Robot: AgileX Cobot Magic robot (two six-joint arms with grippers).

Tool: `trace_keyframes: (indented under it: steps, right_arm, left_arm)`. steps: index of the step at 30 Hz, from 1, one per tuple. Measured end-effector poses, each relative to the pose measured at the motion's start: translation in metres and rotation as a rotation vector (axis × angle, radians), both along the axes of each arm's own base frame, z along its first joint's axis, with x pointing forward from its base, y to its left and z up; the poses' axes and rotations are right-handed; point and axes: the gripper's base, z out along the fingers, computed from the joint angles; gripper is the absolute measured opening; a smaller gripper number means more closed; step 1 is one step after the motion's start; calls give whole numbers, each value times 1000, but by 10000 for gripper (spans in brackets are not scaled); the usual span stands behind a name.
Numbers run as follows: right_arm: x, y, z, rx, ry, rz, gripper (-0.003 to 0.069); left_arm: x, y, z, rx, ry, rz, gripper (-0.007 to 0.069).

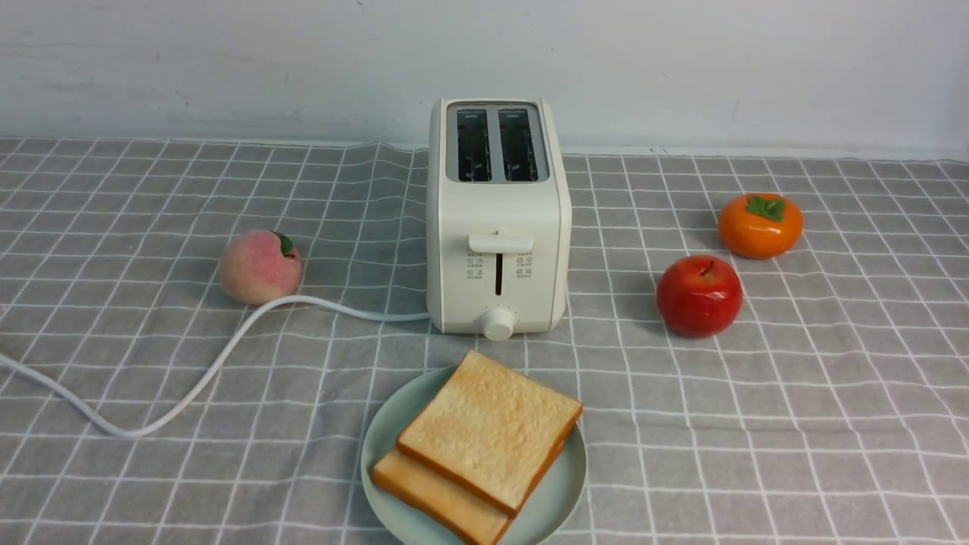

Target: Take toasted bread from bread machine on grey coffee table place on plate.

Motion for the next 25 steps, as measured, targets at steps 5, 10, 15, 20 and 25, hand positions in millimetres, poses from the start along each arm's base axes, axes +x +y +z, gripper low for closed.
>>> trace_keyframes:
  steps: [5, 10, 15, 20, 25]
  right_arm:
    - [0, 0, 0, 1, 0, 0, 151]
    - [0, 0, 0, 1, 0, 0, 160]
    - [0, 0, 0, 1, 0, 0, 168]
    - [0, 0, 0, 1, 0, 0, 177]
    - [0, 0, 0, 1, 0, 0, 185]
  left_arm:
    - [0, 0, 0, 1, 0, 0, 88]
    - [0, 0, 0, 1, 0, 0, 91]
    - [0, 0, 0, 1, 1, 0, 95]
    - [0, 0, 0, 1, 1, 0, 102]
    - [0, 0, 0, 1, 1, 0, 102]
